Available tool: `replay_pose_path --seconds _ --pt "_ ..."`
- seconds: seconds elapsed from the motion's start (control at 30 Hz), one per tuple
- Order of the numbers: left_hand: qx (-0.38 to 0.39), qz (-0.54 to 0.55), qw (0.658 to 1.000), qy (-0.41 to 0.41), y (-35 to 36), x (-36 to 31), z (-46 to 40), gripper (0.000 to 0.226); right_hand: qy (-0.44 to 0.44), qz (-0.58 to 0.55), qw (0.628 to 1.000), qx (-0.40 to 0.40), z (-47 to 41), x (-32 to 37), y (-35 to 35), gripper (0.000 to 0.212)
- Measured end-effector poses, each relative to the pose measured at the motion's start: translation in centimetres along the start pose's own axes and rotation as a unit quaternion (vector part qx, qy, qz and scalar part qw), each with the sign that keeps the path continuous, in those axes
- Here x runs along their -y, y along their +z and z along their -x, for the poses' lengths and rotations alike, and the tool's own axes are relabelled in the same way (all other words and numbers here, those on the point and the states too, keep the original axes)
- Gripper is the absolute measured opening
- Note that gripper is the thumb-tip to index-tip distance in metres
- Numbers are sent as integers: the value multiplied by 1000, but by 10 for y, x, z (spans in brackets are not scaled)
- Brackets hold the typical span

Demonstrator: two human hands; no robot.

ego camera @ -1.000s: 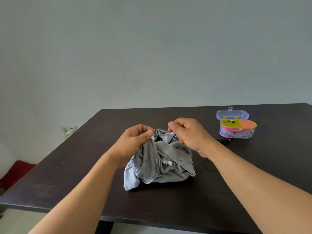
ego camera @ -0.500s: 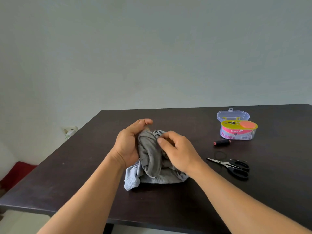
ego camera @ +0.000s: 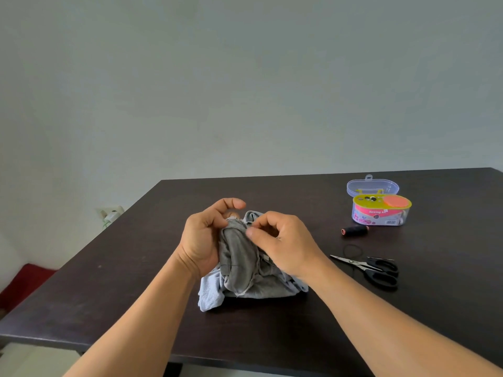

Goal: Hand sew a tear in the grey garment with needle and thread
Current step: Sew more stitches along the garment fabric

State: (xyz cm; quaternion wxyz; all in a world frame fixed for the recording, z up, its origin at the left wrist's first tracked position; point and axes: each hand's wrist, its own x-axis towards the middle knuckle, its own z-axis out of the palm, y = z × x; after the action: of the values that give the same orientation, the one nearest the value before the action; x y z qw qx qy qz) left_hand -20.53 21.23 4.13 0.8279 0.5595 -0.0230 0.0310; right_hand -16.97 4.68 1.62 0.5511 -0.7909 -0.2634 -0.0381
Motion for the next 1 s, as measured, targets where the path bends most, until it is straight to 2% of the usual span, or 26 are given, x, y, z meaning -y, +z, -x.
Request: replay_pose_path --seconds 0.1,0.2,0.37,0.6,0.7,0.8,0.87,1.0 --pt "22 -14 1000 -1 12 -4 6 42 6 28 1000 5 0 0 6 26" --pt "25 -11 1000 -5 15 -6 8 42 8 -33 999 -4 0 3 4 4" --pt "-3 -73 997 0 7 -8 5 43 56 -179 981 43 3 10 -5 6" --pt "9 -141 990 17 12 -10 1 41 110 -263 956 76 0 12 -1 17" --pt "4 -233 972 22 11 -14 -1 32 112 -266 954 78 -1 14 -6 11" --pt "-8 -357 933 40 5 -14 -3 14 106 -256 959 60 -5 17 -14 3" --pt "2 -376 926 41 4 -15 -5 10 118 -253 959 47 -10 18 -19 9" --pt "-11 -399 914 78 10 -18 -11 18 137 -297 944 36 -22 24 -25 16"
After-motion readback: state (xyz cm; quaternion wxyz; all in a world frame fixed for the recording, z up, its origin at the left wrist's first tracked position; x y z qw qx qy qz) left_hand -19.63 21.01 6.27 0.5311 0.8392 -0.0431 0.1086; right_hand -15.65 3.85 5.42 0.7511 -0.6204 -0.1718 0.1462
